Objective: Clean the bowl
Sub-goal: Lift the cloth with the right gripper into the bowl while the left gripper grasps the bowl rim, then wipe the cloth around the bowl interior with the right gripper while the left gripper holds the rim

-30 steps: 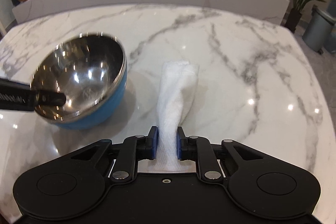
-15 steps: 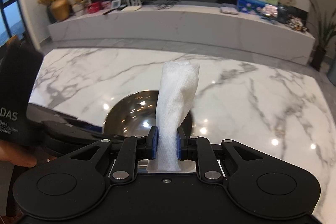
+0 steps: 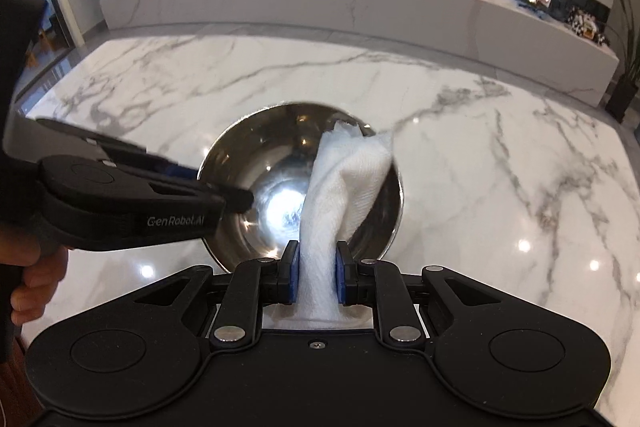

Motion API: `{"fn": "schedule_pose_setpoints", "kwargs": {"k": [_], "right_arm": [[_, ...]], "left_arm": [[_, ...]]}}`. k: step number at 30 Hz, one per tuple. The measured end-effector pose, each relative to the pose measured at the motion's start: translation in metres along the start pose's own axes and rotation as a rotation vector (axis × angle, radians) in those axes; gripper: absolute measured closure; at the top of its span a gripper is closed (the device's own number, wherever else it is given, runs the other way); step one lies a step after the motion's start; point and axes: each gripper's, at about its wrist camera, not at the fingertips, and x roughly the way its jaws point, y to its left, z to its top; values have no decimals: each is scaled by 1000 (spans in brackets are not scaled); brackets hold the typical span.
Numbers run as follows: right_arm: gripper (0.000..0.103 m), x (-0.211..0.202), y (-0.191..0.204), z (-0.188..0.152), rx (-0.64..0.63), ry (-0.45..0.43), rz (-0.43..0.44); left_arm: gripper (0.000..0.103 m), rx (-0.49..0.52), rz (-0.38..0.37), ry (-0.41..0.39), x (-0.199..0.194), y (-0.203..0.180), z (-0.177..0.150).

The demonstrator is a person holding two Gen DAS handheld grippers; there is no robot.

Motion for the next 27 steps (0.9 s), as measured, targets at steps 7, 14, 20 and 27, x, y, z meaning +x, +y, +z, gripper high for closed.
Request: {"fn": "schedule_pose_setpoints", "kwargs": {"k": [7,14,20,27], "right_arm": [[82,-3,3,-2,-11,-7,-3],[75,-8,2,2,-4,-52,-3],[81,4,6,2,-4,-23,11],[88,11,5,2,34,2,50]], "left_arm": [[93,37,34,-3,-1,-6,-1],[95,47,53,-5,-3,-7,-3],[96,49,61,1,-3,-6,-3],[96,50,63,7,-4,-6,-3]]}}
